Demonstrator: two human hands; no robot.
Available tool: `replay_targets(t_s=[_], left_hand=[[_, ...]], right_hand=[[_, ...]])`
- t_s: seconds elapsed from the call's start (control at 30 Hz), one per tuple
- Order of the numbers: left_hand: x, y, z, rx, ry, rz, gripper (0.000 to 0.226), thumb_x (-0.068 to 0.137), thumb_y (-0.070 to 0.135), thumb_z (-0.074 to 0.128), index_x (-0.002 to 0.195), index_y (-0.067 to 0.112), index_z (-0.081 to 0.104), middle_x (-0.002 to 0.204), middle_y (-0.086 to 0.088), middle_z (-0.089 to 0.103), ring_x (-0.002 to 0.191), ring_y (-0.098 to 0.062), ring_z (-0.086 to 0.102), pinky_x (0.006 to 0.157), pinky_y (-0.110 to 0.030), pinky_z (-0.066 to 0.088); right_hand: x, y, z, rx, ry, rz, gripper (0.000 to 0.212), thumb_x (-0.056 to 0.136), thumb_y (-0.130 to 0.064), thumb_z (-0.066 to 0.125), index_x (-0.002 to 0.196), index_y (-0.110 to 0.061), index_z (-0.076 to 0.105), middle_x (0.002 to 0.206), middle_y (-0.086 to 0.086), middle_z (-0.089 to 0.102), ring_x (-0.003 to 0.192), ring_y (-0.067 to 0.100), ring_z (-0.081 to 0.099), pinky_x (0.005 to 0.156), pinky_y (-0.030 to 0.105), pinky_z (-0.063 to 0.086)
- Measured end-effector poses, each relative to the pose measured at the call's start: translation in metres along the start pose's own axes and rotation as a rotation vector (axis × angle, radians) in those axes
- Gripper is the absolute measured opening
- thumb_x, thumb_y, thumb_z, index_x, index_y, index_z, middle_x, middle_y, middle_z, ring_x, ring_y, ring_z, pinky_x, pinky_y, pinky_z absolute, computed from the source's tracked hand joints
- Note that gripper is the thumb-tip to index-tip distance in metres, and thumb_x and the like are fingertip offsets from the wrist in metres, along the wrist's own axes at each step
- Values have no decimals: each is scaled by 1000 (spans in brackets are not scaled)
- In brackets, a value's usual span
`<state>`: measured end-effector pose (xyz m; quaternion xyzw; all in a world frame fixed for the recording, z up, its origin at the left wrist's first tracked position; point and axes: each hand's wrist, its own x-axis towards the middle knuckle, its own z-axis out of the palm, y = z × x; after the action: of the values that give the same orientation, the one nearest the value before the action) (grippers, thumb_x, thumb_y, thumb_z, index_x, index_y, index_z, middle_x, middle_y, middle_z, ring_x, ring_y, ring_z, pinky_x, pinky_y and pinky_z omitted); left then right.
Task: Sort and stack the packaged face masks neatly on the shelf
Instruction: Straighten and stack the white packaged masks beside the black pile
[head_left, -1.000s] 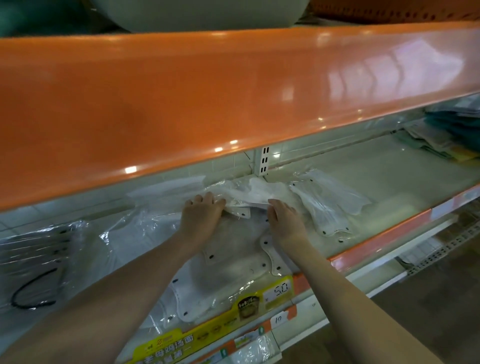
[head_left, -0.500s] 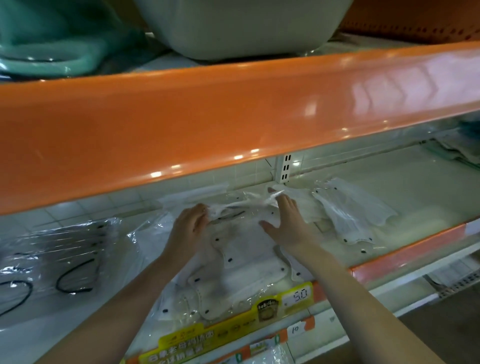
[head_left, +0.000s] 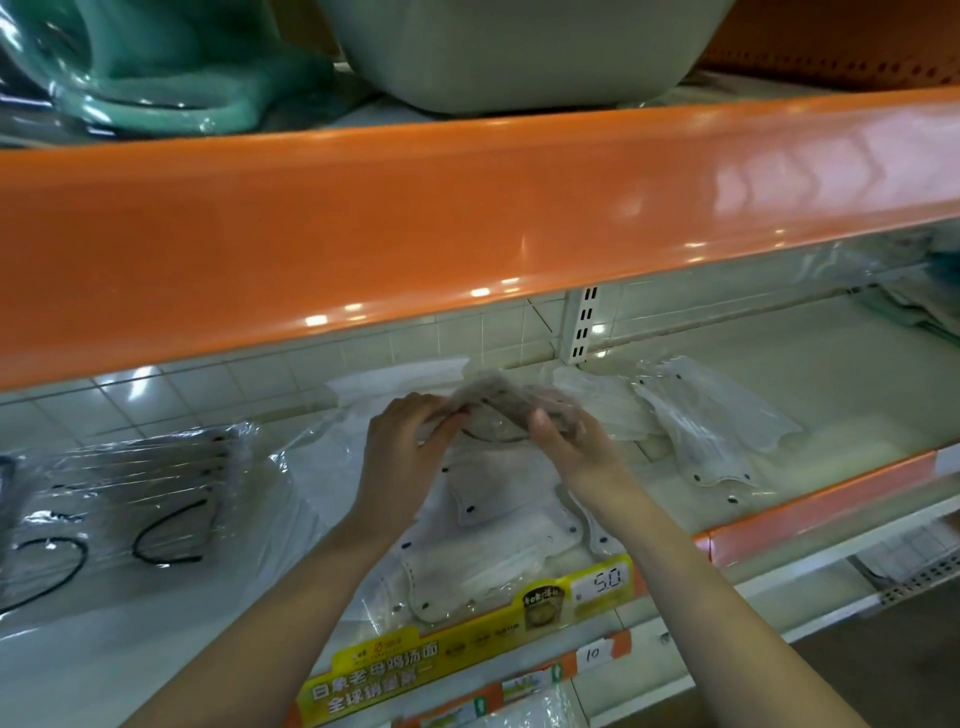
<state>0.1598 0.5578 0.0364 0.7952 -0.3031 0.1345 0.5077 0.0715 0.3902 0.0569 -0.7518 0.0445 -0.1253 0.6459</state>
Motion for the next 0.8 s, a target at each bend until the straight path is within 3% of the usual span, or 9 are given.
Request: replay_targets(t_s=[0.1,0.2,0.27,0.37,0.43,0.53,0.6,0.7,0.8], left_hand=[[12,15,-8,-87,69,-121,28,87,20,67,69,2,55,62,-9,56,58,-18,48,55,-29,35],[27,25,-16,-75,75,-199,35,87,25,67,67,4,48,58,-5,42,55,-11,39,53,-26,28],[33,20,-19,-6,-3,-242,19,86,29,67,86,11,61,73,2,59,67,-11,55,61,-29,42],[24,5,-21,244,-128,-256,40,87,28,66,124,16,54,108,-2,61,99,-20,58,83,-38,48],[10,-3,-17,402,-205,-176,47,89,30,64,131,15,51,120,-6,58,112,-24,54,92,-40,44],[-16,-11,-8,545,-404,-114,51,87,52,56,131,28,48,123,2,56,117,-24,50,92,-39,42],[-31,-18,-4,652,-561,-156,66,87,60,50,143,30,32,140,3,43,131,-22,38,103,-39,34],[-47,-27,-3,763,-692,-165,74,92,63,34,152,28,10,160,0,6,146,-19,5,117,-35,6],[-53,-31,-6,793,-702,-84,91,74,72,-3,152,26,12,160,-2,4,147,-19,2,117,-34,1]], right_hand=[[-3,-11,5,217,-8,-4,31,82,-50,57,108,-33,57,98,-18,69,98,-1,62,80,12,49],[6,-10,13,291,87,63,10,91,-15,60,101,-16,60,83,3,69,76,13,66,64,21,52],[10,-3,23,289,153,134,7,92,-4,58,95,-10,57,80,3,70,69,15,67,57,22,52],[9,13,42,276,250,268,11,91,-2,58,91,-11,52,89,11,64,68,16,67,56,23,54],[7,30,54,263,290,345,12,90,-2,60,88,-9,51,91,15,61,75,25,67,60,32,58],[3,54,66,43,367,411,20,83,-13,67,82,-12,47,78,11,57,72,29,61,69,53,55],[1,56,69,-20,386,400,25,81,-16,69,88,-11,46,76,8,56,69,26,59,65,44,54],[-7,50,60,-161,442,342,32,88,-13,62,109,-15,38,79,0,53,65,13,54,53,27,41],[-15,55,48,-685,399,-19,38,83,-13,67,115,-12,49,99,0,52,86,16,53,61,28,42]])
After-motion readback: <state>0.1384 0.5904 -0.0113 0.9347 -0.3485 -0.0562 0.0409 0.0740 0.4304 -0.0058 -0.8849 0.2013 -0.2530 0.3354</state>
